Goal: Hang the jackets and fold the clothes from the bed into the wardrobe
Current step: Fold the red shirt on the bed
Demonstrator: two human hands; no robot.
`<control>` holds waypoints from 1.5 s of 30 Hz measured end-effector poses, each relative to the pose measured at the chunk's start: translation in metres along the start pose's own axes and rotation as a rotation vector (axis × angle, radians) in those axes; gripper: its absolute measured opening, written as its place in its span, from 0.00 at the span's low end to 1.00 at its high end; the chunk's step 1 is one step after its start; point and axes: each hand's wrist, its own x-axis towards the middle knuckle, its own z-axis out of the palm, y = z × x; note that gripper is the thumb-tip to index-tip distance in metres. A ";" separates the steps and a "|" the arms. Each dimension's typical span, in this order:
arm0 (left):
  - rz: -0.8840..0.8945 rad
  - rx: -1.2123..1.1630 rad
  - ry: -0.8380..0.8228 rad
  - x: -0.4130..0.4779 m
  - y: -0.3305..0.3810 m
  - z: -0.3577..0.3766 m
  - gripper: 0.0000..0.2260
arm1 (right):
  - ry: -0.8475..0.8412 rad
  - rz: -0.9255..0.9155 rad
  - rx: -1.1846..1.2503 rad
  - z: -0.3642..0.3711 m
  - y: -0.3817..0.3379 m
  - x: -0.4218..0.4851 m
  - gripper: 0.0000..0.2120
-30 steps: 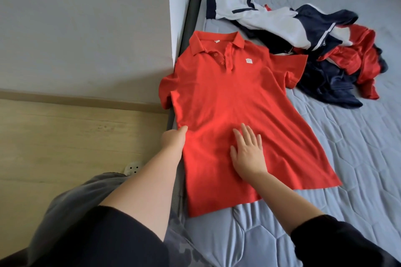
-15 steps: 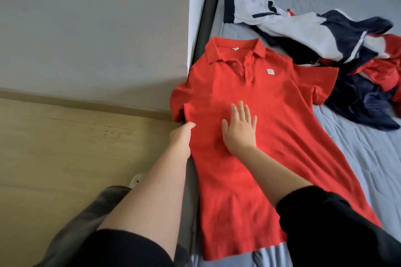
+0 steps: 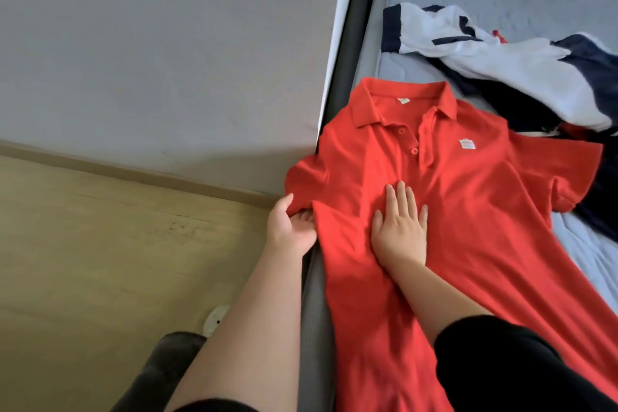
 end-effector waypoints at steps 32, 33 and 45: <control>1.142 1.767 -0.053 -0.017 -0.042 0.001 0.30 | -0.206 0.406 0.695 -0.054 0.002 0.058 0.18; 1.054 1.725 -0.010 -0.015 -0.040 0.002 0.28 | -0.213 0.384 0.624 -0.056 -0.003 0.065 0.20; 0.904 1.584 0.215 -0.005 -0.038 0.002 0.08 | 0.060 0.613 0.957 -0.052 -0.039 0.095 0.14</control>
